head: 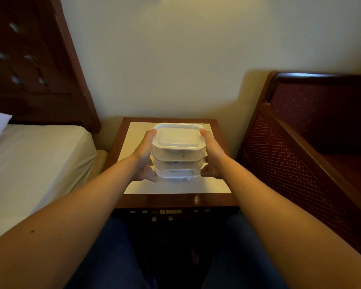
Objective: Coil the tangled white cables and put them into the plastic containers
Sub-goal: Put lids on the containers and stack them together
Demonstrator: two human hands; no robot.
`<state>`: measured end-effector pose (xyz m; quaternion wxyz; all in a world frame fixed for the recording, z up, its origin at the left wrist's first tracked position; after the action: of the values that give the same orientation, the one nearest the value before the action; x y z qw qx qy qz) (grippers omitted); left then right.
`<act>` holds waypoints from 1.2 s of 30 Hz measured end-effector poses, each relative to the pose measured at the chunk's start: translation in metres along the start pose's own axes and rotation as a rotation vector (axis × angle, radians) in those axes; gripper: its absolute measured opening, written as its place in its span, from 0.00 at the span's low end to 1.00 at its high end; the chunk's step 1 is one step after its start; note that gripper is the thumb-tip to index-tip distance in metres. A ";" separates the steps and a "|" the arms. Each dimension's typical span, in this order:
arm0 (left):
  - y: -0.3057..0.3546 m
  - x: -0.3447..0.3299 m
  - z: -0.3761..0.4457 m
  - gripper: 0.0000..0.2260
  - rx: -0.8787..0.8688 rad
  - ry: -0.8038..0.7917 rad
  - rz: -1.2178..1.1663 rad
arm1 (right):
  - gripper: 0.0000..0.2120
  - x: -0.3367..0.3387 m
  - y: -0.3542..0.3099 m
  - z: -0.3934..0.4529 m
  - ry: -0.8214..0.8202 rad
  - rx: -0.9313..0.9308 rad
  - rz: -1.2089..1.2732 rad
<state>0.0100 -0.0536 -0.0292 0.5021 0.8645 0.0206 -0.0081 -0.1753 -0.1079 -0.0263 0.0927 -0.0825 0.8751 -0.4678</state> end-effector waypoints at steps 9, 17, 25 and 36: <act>0.017 -0.002 0.011 0.22 -0.083 0.033 -0.048 | 0.27 -0.002 -0.015 0.024 0.015 0.069 0.043; 0.036 0.011 0.042 0.24 -0.107 0.104 -0.016 | 0.19 -0.010 -0.037 0.057 0.004 0.095 0.094; 0.060 0.030 0.081 0.23 -0.098 0.157 -0.027 | 0.22 -0.017 -0.062 0.095 0.022 0.105 0.094; 0.100 0.048 0.142 0.23 -0.102 0.193 -0.007 | 0.20 -0.025 -0.106 0.155 0.016 0.131 0.106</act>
<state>0.0634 -0.2249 -0.0145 0.5410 0.8346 0.0720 0.0744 -0.1073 -0.2853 -0.0203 0.1155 -0.0264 0.8464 -0.5193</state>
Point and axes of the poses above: each hand's wrist, its own z-axis towards the middle knuckle, its own x-axis out of the back of the hand, y = z × x, the point moved 5 cm from there along z, towards the middle knuckle, and after that the axes turned 6 degrees about z, right-handed, at the moved point
